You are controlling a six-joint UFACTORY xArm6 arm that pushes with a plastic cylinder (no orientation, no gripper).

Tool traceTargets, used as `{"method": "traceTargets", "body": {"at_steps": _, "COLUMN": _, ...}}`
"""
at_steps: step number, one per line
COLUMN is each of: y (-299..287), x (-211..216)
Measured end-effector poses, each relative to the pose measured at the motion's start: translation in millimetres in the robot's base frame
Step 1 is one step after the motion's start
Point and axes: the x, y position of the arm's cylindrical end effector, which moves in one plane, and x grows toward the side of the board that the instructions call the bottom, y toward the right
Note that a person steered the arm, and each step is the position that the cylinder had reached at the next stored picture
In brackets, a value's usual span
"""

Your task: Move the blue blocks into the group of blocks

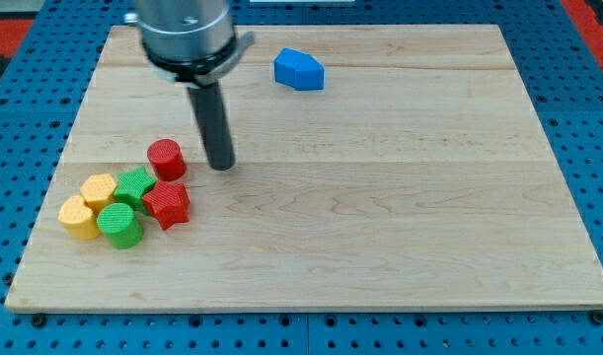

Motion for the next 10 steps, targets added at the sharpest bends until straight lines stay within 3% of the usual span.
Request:
{"method": "traceTargets", "body": {"at_steps": 1, "y": -16, "x": -16}}
{"method": "traceTargets", "body": {"at_steps": 2, "y": -48, "x": -7}}
{"method": "traceTargets", "body": {"at_steps": 3, "y": -42, "x": 7}}
{"method": "traceTargets", "body": {"at_steps": 7, "y": 171, "x": -143}}
{"method": "traceTargets", "body": {"at_steps": 8, "y": 119, "x": -161}}
{"method": "traceTargets", "body": {"at_steps": 10, "y": -17, "x": -154}}
